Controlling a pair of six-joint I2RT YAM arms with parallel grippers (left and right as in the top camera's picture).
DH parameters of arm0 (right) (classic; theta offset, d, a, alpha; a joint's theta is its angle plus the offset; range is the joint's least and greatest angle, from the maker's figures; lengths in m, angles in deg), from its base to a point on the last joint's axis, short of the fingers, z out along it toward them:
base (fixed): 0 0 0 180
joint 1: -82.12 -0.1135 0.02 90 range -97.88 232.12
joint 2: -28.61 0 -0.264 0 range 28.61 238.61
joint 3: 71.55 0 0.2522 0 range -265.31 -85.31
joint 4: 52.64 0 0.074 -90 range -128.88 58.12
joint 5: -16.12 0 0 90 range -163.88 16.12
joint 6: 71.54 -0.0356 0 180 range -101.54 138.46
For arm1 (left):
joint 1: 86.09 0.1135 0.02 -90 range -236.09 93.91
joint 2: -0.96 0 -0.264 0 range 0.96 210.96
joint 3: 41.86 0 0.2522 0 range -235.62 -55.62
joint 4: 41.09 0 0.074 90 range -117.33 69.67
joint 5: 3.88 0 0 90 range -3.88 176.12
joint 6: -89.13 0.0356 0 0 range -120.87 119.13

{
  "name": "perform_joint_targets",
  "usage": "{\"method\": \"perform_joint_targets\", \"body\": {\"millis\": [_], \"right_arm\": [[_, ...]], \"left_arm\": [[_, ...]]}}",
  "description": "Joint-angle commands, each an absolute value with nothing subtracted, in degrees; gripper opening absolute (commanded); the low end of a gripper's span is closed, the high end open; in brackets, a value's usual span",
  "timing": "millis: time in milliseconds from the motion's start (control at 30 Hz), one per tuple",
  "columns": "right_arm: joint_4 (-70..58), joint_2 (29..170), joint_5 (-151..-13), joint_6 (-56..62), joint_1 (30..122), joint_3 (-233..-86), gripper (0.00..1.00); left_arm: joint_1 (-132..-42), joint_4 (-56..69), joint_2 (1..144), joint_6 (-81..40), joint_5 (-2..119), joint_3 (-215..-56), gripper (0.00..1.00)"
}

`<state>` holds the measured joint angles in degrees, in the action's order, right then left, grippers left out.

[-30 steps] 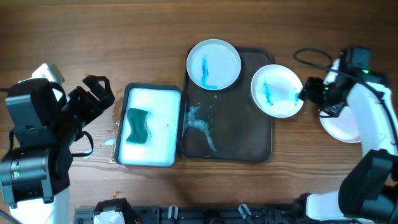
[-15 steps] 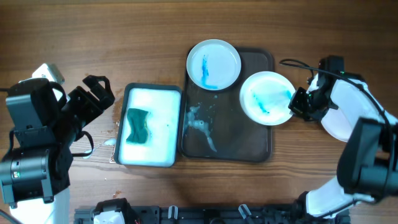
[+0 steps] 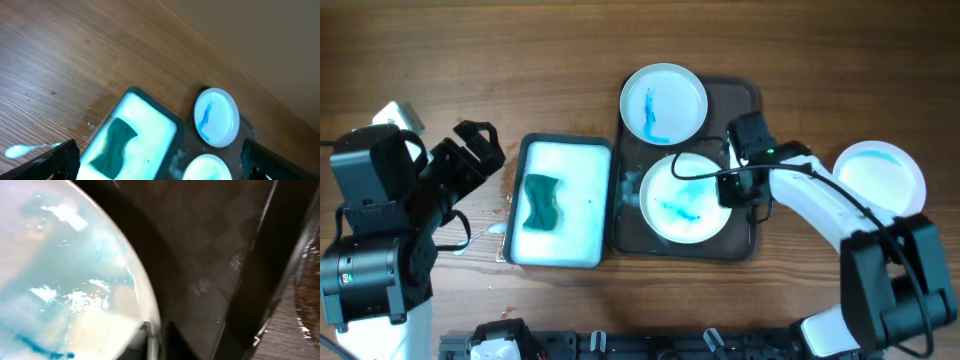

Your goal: Clean dirty plates on tray and stack at the side

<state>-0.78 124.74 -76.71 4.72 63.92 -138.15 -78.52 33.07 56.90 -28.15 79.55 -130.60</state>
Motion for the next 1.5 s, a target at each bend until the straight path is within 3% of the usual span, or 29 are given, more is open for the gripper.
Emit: {"method": "perform_joint_targets", "body": {"millis": [0,67,200,300,367,400,467,533,600,633,667,800,833,933,1100,1133,1167,1200,1300,1333,1367,1433,1467], "right_arm": [[-0.67,122.19,-75.56,6.73,64.17,-140.75,0.33],[1.87,118.06,-75.56,7.37,64.19,-143.59,0.36],[6.66,106.45,-75.86,6.99,64.19,-145.25,0.36],[9.54,102.19,-78.0,6.21,64.19,-145.21,0.36],[9.98,102.54,-78.64,6.23,64.19,-145.1,0.36],[9.98,102.67,-78.64,6.19,64.19,-144.79,0.36],[10.28,103.04,-78.62,4.79,64.19,-144.38,0.36],[10.15,103.3,-78.62,4.72,64.19,-144.27,0.36],[9.83,103.3,-78.62,4.74,64.19,-144.27,0.36],[9.8,103.3,-78.62,4.72,64.19,-144.27,0.36],[9.83,103.3,-78.64,4.74,64.19,-144.27,0.37],[9.89,103.3,-78.62,4.74,64.19,-144.27,0.37],[9.89,103.3,-78.62,4.72,64.19,-144.27,0.36],[9.85,103.3,-78.62,4.57,64.19,-144.27,0.36],[10.22,103.3,-78.62,4.28,64.19,-144.27,0.37],[10.28,103.3,-78.62,4.31,64.19,-144.27,0.36],[10.26,103.3,-78.62,4.31,64.19,-144.27,0.37],[10.24,103.3,-78.62,4.31,64.19,-144.27,0.36],[10.31,103.3,-78.59,4.02,64.19,-144.27,0.36],[10.31,103.3,-78.35,3.19,64.19,-144.27,0.36],[10.28,103.3,-77.17,3.17,64.19,-144.27,0.35],[11.36,103.3,-72.91,0.22,64.19,-144.27,0.36],[12.23,103.3,-71.16,-1.33,64.19,-144.27,0.36]], "left_arm": [[-78.28,33.4,57.49,-28.26,72.2,-131.39,1.0],[-79.46,36.24,59.31,-27.54,72.03,-131.39,0.99],[-84.0,46.51,68.92,-26.76,79.18,-130.31,0.75],[-86.32,45.62,79.72,-26.76,80.44,-125.42,0.8],[-87.21,43.82,85.64,-26.8,80.44,-123.26,0.73],[-87.59,42.49,89.77,-26.8,80.47,-122.12,0.63],[-87.87,39.19,98.67,-26.8,80.42,-119.58,0.53],[-88.61,36.39,105.97,-26.8,80.42,-118.4,0.28],[-89.66,33.99,110.25,-26.78,80.68,-118.4,0.21],[-90.14,32.11,111.13,-26.78,80.66,-118.4,0.05],[-90.52,31.32,111.11,-26.8,80.66,-118.62,0.04],[-92.9,37.09,107.59,-26.73,80.64,-124.7,0.04],[-93.36,37.88,106.5,-26.71,80.64,-125.59,0.13],[-94.25,35.1,103.81,-26.56,83.18,-126.45,0.56],[-94.25,22.36,106.12,-26.56,90.59,-120.3,0.64],[-94.25,18.75,106.98,-26.56,90.98,-118.27,0.6],[-94.25,15.61,107.61,-26.56,90.93,-116.81,0.39],[-94.25,14.8,107.63,-26.58,90.85,-116.76,0.08],[-94.25,18.82,106.04,-26.54,85.38,-120.68,0.04],[-94.25,21.46,105.18,-26.54,82.89,-122.84,0.07],[-94.25,25.38,103.83,-26.54,80.71,-125.81,0.22],[-94.23,31.3,101.62,-26.54,80.6,-129.18,0.63],[-94.23,32.65,100.94,-26.54,80.64,-129.24,0.71]]}}
